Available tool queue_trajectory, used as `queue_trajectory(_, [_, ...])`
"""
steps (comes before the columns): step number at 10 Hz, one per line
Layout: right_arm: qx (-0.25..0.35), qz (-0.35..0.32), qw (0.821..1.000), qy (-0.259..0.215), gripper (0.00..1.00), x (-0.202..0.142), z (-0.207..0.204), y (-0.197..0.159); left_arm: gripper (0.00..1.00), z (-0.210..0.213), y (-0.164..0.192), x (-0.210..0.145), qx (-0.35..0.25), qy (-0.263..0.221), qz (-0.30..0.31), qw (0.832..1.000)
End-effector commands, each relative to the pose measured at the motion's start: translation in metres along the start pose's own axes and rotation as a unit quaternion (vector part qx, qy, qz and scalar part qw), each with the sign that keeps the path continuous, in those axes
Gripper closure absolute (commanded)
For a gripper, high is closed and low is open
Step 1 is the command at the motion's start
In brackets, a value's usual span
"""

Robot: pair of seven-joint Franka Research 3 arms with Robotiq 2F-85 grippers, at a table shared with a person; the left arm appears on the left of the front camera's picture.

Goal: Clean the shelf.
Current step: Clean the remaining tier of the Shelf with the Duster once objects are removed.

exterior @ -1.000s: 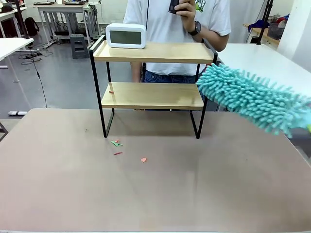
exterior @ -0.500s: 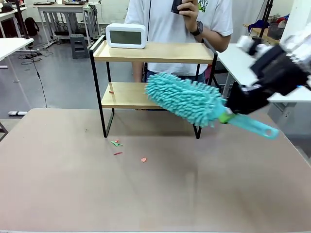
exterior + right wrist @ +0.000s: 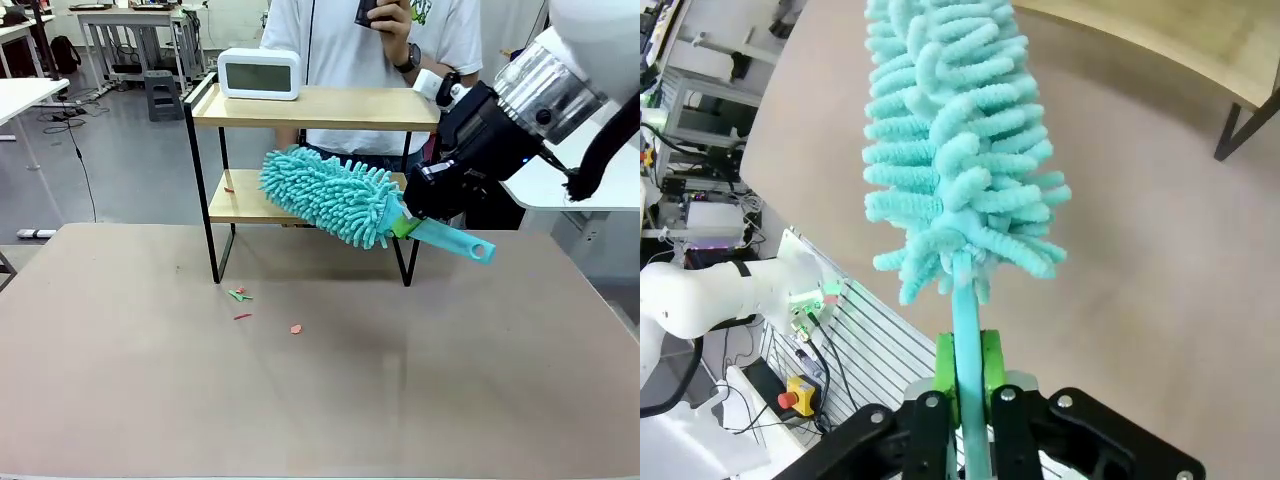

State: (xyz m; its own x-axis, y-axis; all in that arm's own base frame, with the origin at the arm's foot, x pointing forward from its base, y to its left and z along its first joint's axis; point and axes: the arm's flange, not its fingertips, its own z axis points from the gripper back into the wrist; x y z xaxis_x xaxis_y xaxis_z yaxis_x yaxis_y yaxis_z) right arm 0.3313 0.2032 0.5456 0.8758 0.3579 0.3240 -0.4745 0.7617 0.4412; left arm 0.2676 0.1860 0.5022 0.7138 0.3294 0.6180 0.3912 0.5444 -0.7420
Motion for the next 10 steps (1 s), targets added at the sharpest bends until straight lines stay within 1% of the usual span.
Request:
queue_trajectory(1, [-0.005, 0.001, 1.0, 0.0, 0.88, 0.002, -0.002, 0.003, 0.0, -0.001, -0.001, 0.0, -0.008, -0.007, -0.009, 1.0])
queue_trajectory(2, [-0.01, -0.004, 0.999, -0.034, 0.88, 0.015, -0.014, 0.007, 0.0, -0.001, -0.001, 0.0, -0.008, -0.007, -0.009, 1.0])
queue_trajectory(3, [-0.005, -0.006, 0.999, -0.038, 0.88, 0.031, -0.027, 0.008, 0.0, -0.001, -0.001, 0.0, -0.008, -0.007, -0.009, 1.0])
queue_trajectory(4, [-0.017, -0.017, 0.999, -0.046, 0.88, 0.046, -0.041, 0.009, 0.0, -0.001, -0.001, 0.0, -0.008, -0.007, -0.009, 1.0])
queue_trajectory(6, [-0.04, -0.066, 0.995, -0.064, 0.88, 0.074, -0.071, 0.013, 0.0, -0.001, -0.001, 0.0, -0.008, -0.007, -0.009, 1.0])
queue_trajectory(8, [-0.06, -0.078, 0.994, -0.046, 0.88, 0.091, -0.101, 0.027, 0.0, -0.001, -0.001, 0.0, -0.008, -0.007, -0.009, 1.0])
queue_trajectory(10, [-0.054, -0.06, 0.997, -0.02, 0.88, 0.105, -0.124, 0.044, 0.0, -0.001, -0.001, 0.0, -0.008, -0.007, -0.009, 1.0])
